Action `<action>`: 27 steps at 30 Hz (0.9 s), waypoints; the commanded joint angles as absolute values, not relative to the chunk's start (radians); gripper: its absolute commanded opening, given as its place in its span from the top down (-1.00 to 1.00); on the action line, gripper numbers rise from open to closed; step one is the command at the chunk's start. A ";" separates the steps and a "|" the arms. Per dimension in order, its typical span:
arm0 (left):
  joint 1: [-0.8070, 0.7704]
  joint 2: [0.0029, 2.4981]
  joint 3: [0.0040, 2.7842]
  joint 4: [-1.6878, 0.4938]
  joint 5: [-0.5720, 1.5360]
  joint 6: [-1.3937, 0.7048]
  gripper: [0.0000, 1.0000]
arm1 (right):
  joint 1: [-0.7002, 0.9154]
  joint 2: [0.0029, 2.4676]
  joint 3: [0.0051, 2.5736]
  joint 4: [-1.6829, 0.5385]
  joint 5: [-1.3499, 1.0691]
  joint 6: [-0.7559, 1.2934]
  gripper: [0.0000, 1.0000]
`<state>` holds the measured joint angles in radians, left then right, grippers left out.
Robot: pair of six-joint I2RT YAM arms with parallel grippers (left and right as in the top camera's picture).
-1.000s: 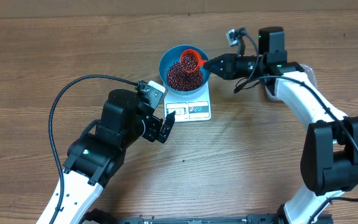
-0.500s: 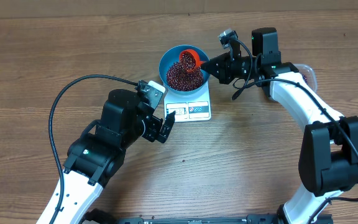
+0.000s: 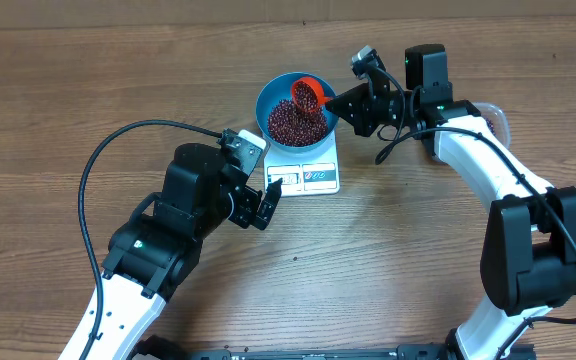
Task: Scoop item into bowl and weigh 150g on scale
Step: 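Tilt the red scoop over the teal bowl to pour the beans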
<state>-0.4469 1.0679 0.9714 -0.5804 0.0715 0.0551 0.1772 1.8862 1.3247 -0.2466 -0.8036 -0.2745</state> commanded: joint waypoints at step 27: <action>-0.445 1.074 0.992 -0.580 0.078 0.045 -0.99 | 0.179 1.893 1.329 -0.221 -0.801 -0.589 0.93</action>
